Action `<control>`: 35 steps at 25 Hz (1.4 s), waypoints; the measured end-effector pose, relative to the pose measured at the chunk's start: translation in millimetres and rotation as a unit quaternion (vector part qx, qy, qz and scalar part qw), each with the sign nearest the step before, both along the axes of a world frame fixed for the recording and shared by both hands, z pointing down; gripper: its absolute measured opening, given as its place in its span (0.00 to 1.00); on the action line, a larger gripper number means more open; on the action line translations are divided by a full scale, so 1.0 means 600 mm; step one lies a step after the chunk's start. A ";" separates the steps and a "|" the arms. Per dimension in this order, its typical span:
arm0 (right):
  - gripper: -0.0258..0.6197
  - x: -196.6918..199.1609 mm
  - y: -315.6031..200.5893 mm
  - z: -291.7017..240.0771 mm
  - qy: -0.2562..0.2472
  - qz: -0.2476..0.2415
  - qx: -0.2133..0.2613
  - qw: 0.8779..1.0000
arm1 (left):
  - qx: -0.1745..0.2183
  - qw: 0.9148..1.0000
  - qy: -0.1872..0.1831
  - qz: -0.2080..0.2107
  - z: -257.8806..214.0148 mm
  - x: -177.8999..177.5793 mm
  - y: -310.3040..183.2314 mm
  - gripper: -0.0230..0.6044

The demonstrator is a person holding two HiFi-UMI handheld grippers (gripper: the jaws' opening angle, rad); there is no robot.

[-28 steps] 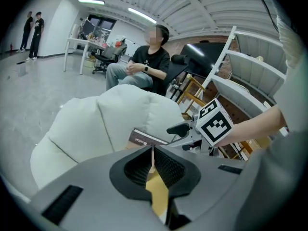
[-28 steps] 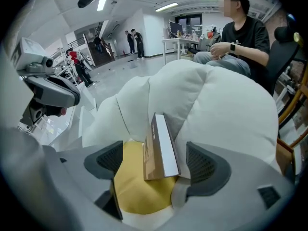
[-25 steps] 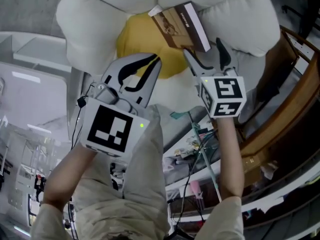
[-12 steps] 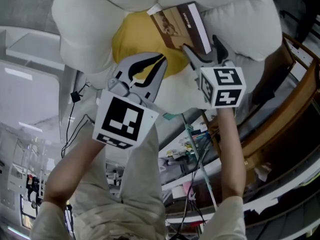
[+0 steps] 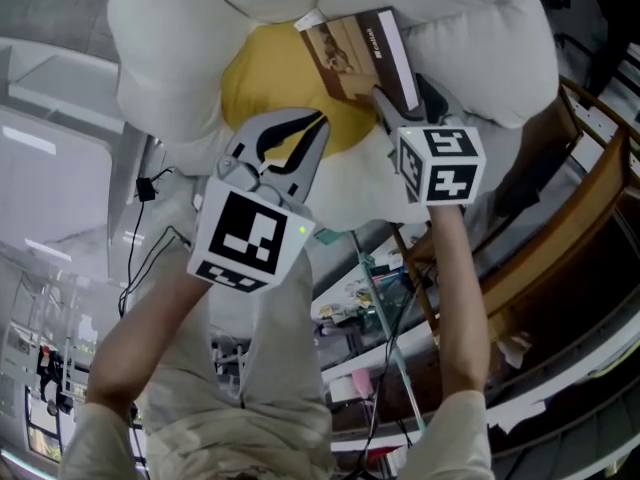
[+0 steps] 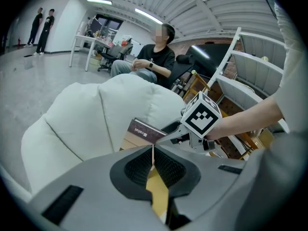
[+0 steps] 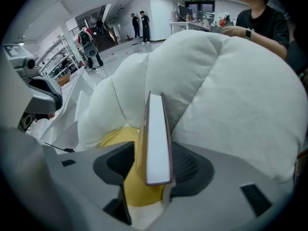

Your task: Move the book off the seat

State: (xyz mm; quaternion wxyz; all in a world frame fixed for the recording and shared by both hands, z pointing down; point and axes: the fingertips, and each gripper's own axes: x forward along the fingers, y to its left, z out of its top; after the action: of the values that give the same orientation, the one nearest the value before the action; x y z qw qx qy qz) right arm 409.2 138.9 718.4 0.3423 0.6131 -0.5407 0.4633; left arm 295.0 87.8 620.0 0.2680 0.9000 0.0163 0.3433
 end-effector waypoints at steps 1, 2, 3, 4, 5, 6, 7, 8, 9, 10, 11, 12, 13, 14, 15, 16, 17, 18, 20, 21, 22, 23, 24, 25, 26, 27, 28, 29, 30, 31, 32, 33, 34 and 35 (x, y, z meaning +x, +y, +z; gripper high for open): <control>0.32 0.001 0.000 0.000 0.002 0.001 -0.001 1.000 | 0.000 1.000 0.000 -0.001 0.000 -0.002 0.001 0.06; 0.30 0.000 0.000 -0.001 0.002 -0.001 0.000 1.000 | 0.001 1.000 0.000 -0.001 0.000 -0.003 0.002 0.06; 0.29 -0.002 -0.002 -0.004 0.000 -0.003 0.001 1.000 | 0.002 1.000 0.001 -0.002 -0.001 -0.003 0.003 0.06; 0.28 -0.005 -0.004 -0.007 -0.001 -0.005 0.003 1.000 | 0.004 1.000 0.002 -0.003 -0.004 -0.003 0.004 0.06; 0.28 -0.007 -0.007 -0.011 -0.002 -0.007 0.007 1.000 | 0.006 1.000 0.003 -0.004 -0.006 -0.002 0.005 0.06; 0.28 -0.010 -0.008 -0.014 -0.003 -0.008 0.011 1.000 | 0.006 1.000 0.004 -0.006 -0.009 -0.002 0.007 0.06; 0.28 -0.014 -0.008 -0.018 -0.004 -0.008 0.014 1.000 | 0.007 1.000 0.005 -0.007 -0.011 -0.003 0.011 0.06; 0.28 -0.017 -0.007 -0.021 -0.008 -0.008 0.017 1.000 | 0.008 1.000 0.006 -0.008 -0.013 -0.004 0.014 0.06; 0.28 -0.020 -0.006 -0.024 -0.012 -0.007 0.021 1.000 | 0.009 1.000 0.007 -0.009 -0.014 -0.005 0.017 0.06; 0.28 -0.021 -0.006 -0.027 -0.016 -0.005 0.026 1.000 | 0.010 1.000 0.008 -0.010 -0.013 -0.006 0.018 0.06; 0.28 -0.023 -0.008 -0.030 -0.019 -0.003 0.030 0.999 | 0.012 1.000 0.007 -0.012 -0.012 -0.009 0.018 0.06; 0.28 -0.025 -0.008 -0.033 -0.021 -0.003 0.034 0.999 | 0.012 1.000 0.006 -0.015 -0.011 -0.013 0.017 0.06; 0.28 -0.028 -0.007 -0.035 -0.022 -0.004 0.035 0.999 | 0.013 1.000 0.006 -0.018 -0.012 -0.018 0.017 0.06; 0.28 -0.030 -0.003 -0.036 -0.022 -0.005 0.035 0.999 | 0.014 1.000 0.005 -0.020 -0.013 -0.023 0.018 0.06; 0.28 -0.032 0.001 -0.037 -0.022 -0.006 0.034 0.999 | 0.015 1.000 0.005 -0.022 -0.015 -0.027 0.020 0.06; 0.28 -0.033 0.005 -0.039 -0.022 -0.006 0.034 0.999 | 0.017 1.000 0.005 -0.024 -0.017 -0.032 0.023 0.06; 0.28 -0.034 0.008 -0.043 -0.021 -0.006 0.034 0.999 | 0.018 1.000 0.005 -0.025 -0.020 -0.036 0.026 0.06; 0.28 -0.036 0.010 -0.049 -0.019 -0.006 0.035 0.999 | 0.020 0.999 0.005 -0.027 -0.022 -0.041 0.028 0.06; 0.28 -0.041 0.008 -0.062 -0.014 -0.007 0.040 0.999 | 0.018 0.999 0.004 -0.034 -0.024 -0.050 0.030 0.06; 0.28 -0.044 0.006 -0.068 -0.010 -0.009 0.041 0.999 | 0.017 0.999 0.002 -0.039 -0.024 -0.055 0.030 0.06; 0.27 -0.049 0.005 -0.073 -0.008 -0.012 0.042 0.999 | 0.016 0.999 0.001 -0.044 -0.024 -0.059 0.030 0.06; 0.27 -0.053 0.005 -0.077 -0.007 -0.016 0.043 0.999 | 0.016 0.999 0.000 -0.048 -0.025 -0.064 0.030 0.06; 0.27 -0.057 0.005 -0.082 -0.006 -0.018 0.044 0.999 | 0.017 0.998 0.001 -0.052 -0.028 -0.067 0.030 0.06; 0.27 -0.059 0.006 -0.086 -0.005 -0.020 0.045 0.999 | 0.019 0.998 0.002 -0.054 -0.032 -0.069 0.030 0.06; 0.27 -0.060 0.006 -0.092 -0.004 -0.022 0.046 0.999 | 0.022 0.998 0.003 -0.056 -0.037 -0.071 0.030 0.06; 0.27 -0.060 0.007 -0.097 -0.002 -0.022 0.046 0.999 | 0.024 0.998 0.004 -0.057 -0.041 -0.073 0.029 0.06; 0.27 -0.061 0.008 -0.102 -0.001 -0.022 0.047 0.999 | 0.025 0.998 0.005 -0.059 -0.045 -0.075 0.028 0.06; 0.27 -0.063 0.008 -0.108 -0.001 -0.022 0.048 0.999 | 0.026 0.998 0.005 -0.063 -0.049 -0.079 0.027 0.06; 0.27 -0.065 0.007 -0.113 -0.002 -0.023 0.050 0.998 | 0.027 0.997 0.006 -0.067 -0.051 -0.082 0.025 0.06; 0.27 -0.067 0.005 -0.118 -0.004 -0.025 0.052 0.998 | 0.028 0.997 0.006 -0.071 -0.053 -0.085 0.022 0.06; 0.27 -0.070 0.001 -0.121 -0.006 -0.026 0.055 0.998 | 0.030 0.997 0.006 -0.075 -0.053 -0.088 0.017 0.06; 0.27 -0.072 -0.002 -0.125 -0.009 -0.026 0.058 0.998 | 0.033 0.996 0.007 -0.080 -0.054 -0.090 0.013 0.06; 0.27 -0.075 -0.006 -0.127 -0.011 -0.028 0.060 0.998 | 0.034 0.996 0.007 -0.085 -0.054 -0.094 0.008 0.06; 0.27 -0.079 -0.009 -0.129 -0.014 -0.031 0.062 0.998 | 0.035 0.995 0.006 -0.090 -0.054 -0.098 0.005 0.06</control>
State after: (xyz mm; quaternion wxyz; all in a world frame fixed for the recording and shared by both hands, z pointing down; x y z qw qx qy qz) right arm 361.6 133.7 640.8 0.3103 0.6095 -0.5917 0.4269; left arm 236.4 90.6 587.6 0.2658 0.9089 -0.0753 0.3123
